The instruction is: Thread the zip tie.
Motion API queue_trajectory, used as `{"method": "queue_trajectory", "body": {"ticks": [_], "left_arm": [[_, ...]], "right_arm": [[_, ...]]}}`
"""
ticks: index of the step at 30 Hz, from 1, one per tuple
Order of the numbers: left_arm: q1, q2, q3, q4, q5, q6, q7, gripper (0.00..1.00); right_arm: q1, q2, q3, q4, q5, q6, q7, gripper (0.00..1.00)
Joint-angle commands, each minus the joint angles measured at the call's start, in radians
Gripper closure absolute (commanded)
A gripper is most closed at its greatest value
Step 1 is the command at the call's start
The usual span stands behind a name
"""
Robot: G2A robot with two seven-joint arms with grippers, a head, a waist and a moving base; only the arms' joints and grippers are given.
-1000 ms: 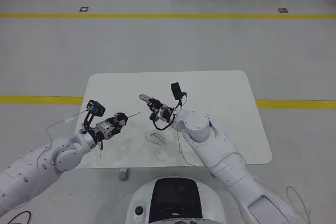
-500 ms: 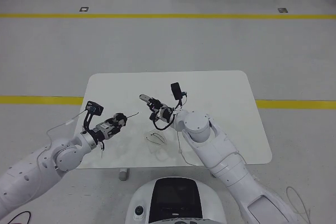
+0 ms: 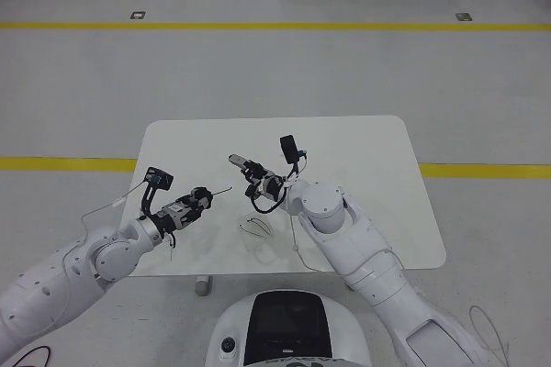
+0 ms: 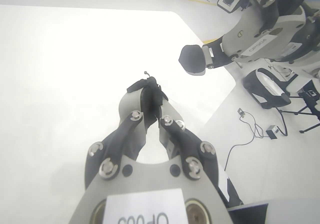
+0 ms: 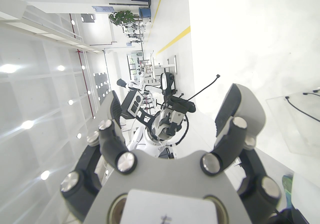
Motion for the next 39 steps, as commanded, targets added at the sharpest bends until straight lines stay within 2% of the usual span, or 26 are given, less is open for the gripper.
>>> {"method": "queue_trajectory", "body": {"ticks": [1, 27, 39], "left_arm": [[0.002, -0.001, -0.002, 0.002, -0.009, 0.0, -0.006, 1.0], [0.024, -0.016, -0.022, 0.025, -0.011, 0.0, -0.041, 1.0], [0.024, -0.016, -0.022, 0.025, -0.011, 0.0, -0.041, 1.0]], "right_arm": [[0.0, 0.0, 0.0, 0.0, 0.0, 0.0, 0.0, 0.0], [0.0, 0.0, 0.0, 0.0, 0.0, 0.0, 0.0, 0.0], [0.0, 0.0, 0.0, 0.0, 0.0, 0.0, 0.0, 0.0]]}}
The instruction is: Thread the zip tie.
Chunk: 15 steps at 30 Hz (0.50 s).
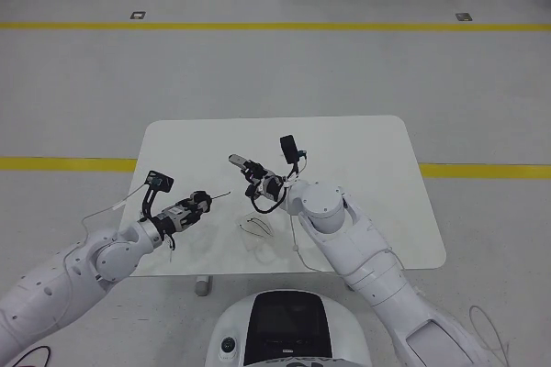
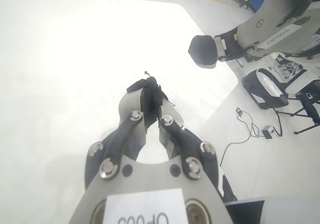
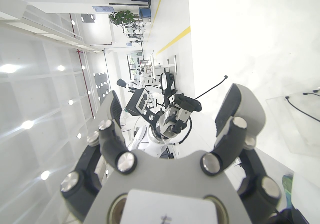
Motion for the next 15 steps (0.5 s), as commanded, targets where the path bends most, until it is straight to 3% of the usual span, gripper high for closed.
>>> {"method": "queue_trajectory", "body": {"ticks": [1, 15], "left_arm": [[0.0, 0.0, 0.0, 0.0, 0.0, 0.0, 0.0, 1.0], [0.004, -0.003, -0.003, 0.007, -0.024, 0.0, -0.003, 1.0]], "right_arm": [[0.0, 0.0, 0.0, 0.0, 0.0, 0.0, 0.0, 0.0], [0.0, 0.0, 0.0, 0.0, 0.0, 0.0, 0.0, 0.0]]}}
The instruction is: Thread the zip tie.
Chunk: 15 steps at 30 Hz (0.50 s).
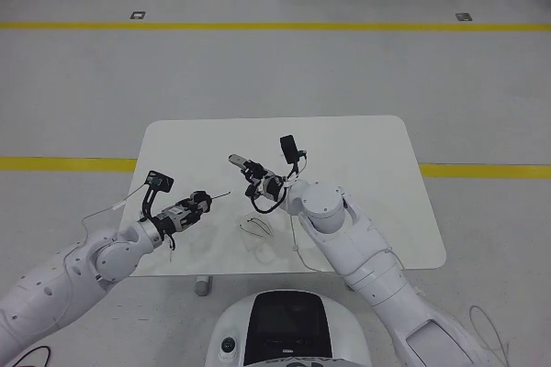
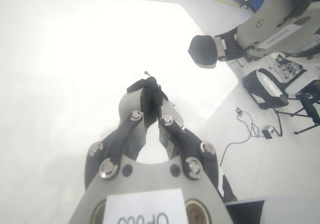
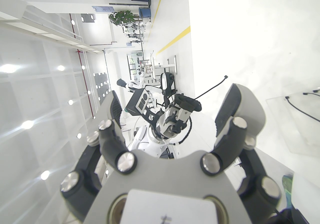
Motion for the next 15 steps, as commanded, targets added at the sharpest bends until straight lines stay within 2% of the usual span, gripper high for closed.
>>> {"method": "queue_trajectory", "body": {"ticks": [1, 9, 15], "left_arm": [[0.003, -0.004, -0.005, 0.009, -0.034, -0.001, -0.007, 1.0], [0.017, -0.005, -0.051, 0.03, -0.221, -0.001, -0.107, 1.0], [0.028, -0.007, -0.081, 0.041, -0.266, -0.001, -0.152, 1.0]], "right_arm": [[0.0, 0.0, 0.0, 0.0, 0.0, 0.0, 0.0, 0.0], [0.0, 0.0, 0.0, 0.0, 0.0, 0.0, 0.0, 0.0], [0.0, 0.0, 0.0, 0.0, 0.0, 0.0, 0.0, 0.0]]}}
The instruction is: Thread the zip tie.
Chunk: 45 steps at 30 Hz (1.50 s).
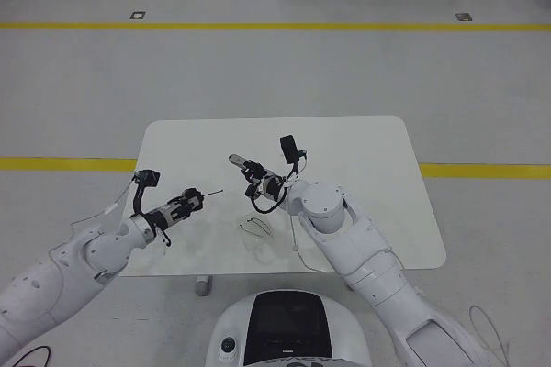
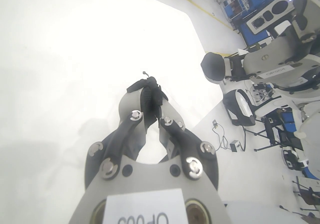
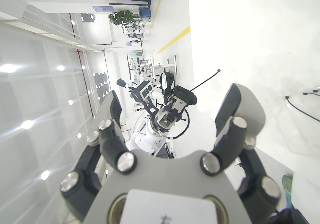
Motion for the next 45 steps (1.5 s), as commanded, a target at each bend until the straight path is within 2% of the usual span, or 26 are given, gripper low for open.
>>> {"method": "queue_trajectory", "body": {"ticks": [1, 9, 10, 11, 15, 17, 19, 22, 24, 26, 35, 37, 40, 41, 45], "left_arm": [[-0.001, 0.0, -0.002, -0.002, 0.005, 0.0, -0.002, 1.0], [-0.001, 0.0, -0.002, -0.002, 0.005, 0.0, -0.002, 1.0], [0.002, -0.003, -0.003, -0.002, -0.012, 0.0, 0.001, 1.0], [0.005, -0.008, -0.005, 0.002, -0.07, 0.0, -0.012, 1.0], [0.001, -0.017, -0.041, 0.007, -0.243, 0.0, -0.113, 1.0], [0.008, -0.016, -0.082, 0.009, -0.349, 0.0, -0.193, 1.0], [0.024, -0.015, -0.126, 0.011, -0.431, 0.0, -0.27, 1.0], [0.06, -0.016, -0.204, 0.035, -0.477, 0.0, -0.368, 1.0], [0.093, -0.024, -0.253, 0.053, -0.533, 0.0, -0.427, 1.0], [0.112, -0.035, -0.299, 0.067, -0.568, 0.0, -0.504, 1.0], [0.116, -0.039, -0.306, 0.063, -0.577, 0.0, -0.518, 1.0], [0.115, -0.046, -0.306, 0.09, -0.648, 0.015, -0.549, 1.0], [0.101, -0.056, -0.308, 0.155, -0.762, 0.01, -0.68, 1.0], [0.093, -0.061, -0.307, 0.181, -0.811, 0.003, -0.756, 1.0], [0.058, -0.083, -0.298, 0.287, -0.926, 0.001, -0.938, 1.0]], "right_arm": [[0.0, 0.0, 0.0, 0.0, 0.0, 0.0, 0.0, 0.0], [0.0, 0.0, 0.0, 0.0, 0.0, 0.0, 0.0, 0.0], [0.0, 0.0, 0.0, 0.0, 0.0, 0.0, 0.0, 0.0], [0.0, 0.0, 0.0, 0.0, 0.0, 0.0, 0.0, 0.0], [0.0, 0.0, 0.0, 0.0, 0.0, 0.0, 0.0, 0.0], [0.0, 0.0, 0.0, 0.0, 0.0, 0.0, 0.0, 0.0], [0.0, 0.0, 0.0, 0.0, 0.0, 0.0, 0.0, 0.0], [0.0, 0.0, 0.0, 0.0, 0.0, 0.0, 0.0, 0.0], [0.0, 0.0, 0.0, 0.0, 0.0, 0.0, 0.0, 0.0], [0.0, 0.0, 0.0, 0.0, 0.0, 0.0, 0.0, 0.0], [0.0, 0.0, 0.0, 0.0, 0.0, 0.0, 0.0, 0.0], [0.0, 0.0, 0.0, 0.0, 0.0, 0.0, 0.0, 0.0], [-0.022, 0.008, 0.01, -0.01, -0.016, -0.037, 0.025, 0.0], [-0.027, 0.014, 0.018, -0.009, -0.018, -0.056, 0.063, 0.0], [-0.029, 0.034, 0.039, 0.013, -0.048, -0.155, 0.204, 0.0]]}}
